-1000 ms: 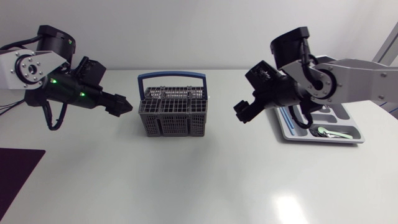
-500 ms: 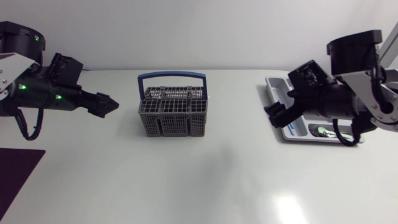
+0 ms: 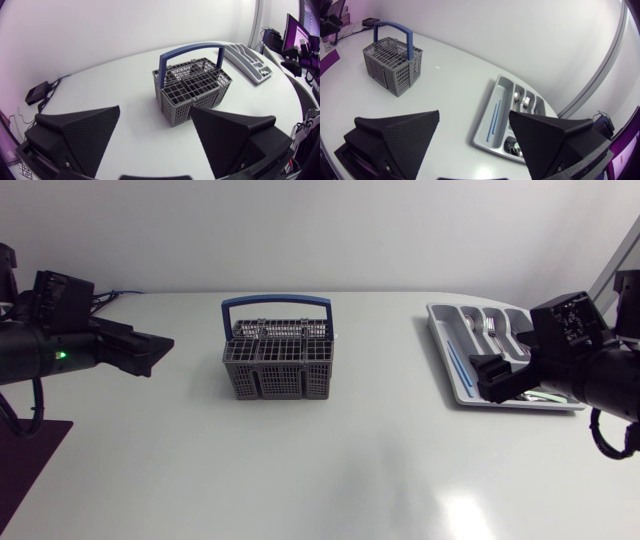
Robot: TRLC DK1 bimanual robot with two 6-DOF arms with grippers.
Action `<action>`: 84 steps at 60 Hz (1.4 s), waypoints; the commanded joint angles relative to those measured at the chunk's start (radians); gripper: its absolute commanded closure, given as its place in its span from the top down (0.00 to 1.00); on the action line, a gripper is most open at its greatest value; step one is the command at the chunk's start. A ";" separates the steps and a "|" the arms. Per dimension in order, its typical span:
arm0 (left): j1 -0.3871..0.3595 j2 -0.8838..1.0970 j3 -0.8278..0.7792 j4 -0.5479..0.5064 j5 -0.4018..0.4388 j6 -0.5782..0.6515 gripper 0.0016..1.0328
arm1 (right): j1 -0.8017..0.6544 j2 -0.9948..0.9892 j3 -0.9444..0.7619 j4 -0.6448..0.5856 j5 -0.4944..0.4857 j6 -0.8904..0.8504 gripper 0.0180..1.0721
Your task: Unload the cutlery basket into the drawer organizer.
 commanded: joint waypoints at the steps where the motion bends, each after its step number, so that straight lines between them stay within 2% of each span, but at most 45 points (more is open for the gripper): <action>1: 0.008 -0.047 -0.041 0.019 -0.004 -0.015 0.96 | 0.005 -0.048 -0.055 0.019 0.027 0.009 0.95; 22: 0.044 -0.172 -0.133 0.045 -0.008 -0.042 0.96 | -0.004 -0.238 -0.196 0.108 0.093 -0.009 0.95; 35: 0.033 -0.280 -0.225 0.102 -0.071 -0.042 0.96 | -0.006 -0.367 -0.270 0.137 0.129 -0.009 0.95; 49: 0.011 -0.383 -0.322 0.176 -0.174 -0.080 0.96 | -0.040 -0.485 -0.361 0.162 0.085 0.073 0.95; 84: -0.009 -0.633 -0.517 0.246 -0.224 -0.139 0.96 | -0.127 -0.788 -0.593 0.223 -0.027 0.281 0.95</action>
